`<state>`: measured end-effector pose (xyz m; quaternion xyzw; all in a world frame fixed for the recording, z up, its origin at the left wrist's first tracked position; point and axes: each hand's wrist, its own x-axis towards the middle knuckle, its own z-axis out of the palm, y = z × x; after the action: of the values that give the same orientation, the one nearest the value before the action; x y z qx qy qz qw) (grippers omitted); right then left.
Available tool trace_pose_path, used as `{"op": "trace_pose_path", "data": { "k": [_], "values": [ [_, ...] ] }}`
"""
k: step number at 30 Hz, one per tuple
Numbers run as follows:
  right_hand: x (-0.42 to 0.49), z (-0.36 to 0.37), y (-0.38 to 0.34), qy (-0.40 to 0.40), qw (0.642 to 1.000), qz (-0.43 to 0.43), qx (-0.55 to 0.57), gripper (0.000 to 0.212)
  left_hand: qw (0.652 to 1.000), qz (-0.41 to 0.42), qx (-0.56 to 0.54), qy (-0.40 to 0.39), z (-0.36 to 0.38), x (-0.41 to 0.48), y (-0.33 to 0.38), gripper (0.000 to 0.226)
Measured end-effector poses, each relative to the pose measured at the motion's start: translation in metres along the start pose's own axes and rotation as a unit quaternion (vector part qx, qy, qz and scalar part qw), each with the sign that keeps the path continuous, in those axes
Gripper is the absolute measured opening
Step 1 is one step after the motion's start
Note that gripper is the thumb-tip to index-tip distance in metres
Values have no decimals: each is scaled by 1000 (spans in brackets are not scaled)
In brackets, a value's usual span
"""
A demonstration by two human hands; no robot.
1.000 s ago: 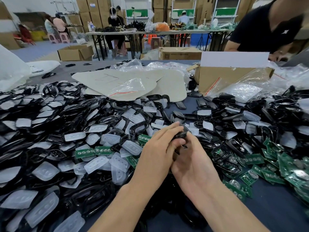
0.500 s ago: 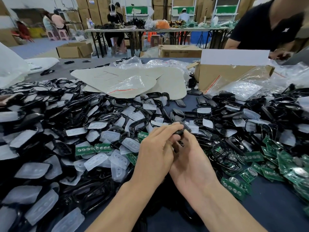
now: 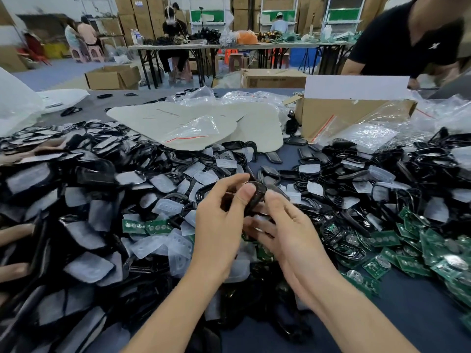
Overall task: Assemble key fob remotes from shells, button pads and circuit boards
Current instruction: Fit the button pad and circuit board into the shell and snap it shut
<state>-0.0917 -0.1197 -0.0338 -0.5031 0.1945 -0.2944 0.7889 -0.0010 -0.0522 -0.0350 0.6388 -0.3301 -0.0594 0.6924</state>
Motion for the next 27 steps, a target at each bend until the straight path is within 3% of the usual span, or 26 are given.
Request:
{"op": "trace_pose_path", "data": {
  "k": [2, 6, 9, 15, 19, 24, 27],
  "values": [
    [1, -6, 0, -29, 998, -27, -41, 25, 1000, -16, -13, -11, 0, 1, 1, 10],
    [2, -9, 0, -47, 993, -63, -92, 28, 999, -31, -21, -31, 1, 2, 4, 25],
    [1, -9, -2, -40, 990, -90, -103, 29, 996, -12, -5, -88, 0, -2, 6, 28],
    [3, -14, -6, -10, 981, -141, -132, 22, 971, 63, 124, -196, -4, -4, 10, 50],
    [5, -18, -5, -1, 969, -176, -176, 11, 960, 110, 187, -178, -6, -6, 14, 51],
    [6, -23, -6, 12, 950, -203, -239, 40, 953, 151, 222, -142, -7, -4, 11, 36],
    [5, -24, -7, 16, 933, -215, -288, 46, 951, 148, 232, -139, -8, -3, 7, 38]
  ]
}}
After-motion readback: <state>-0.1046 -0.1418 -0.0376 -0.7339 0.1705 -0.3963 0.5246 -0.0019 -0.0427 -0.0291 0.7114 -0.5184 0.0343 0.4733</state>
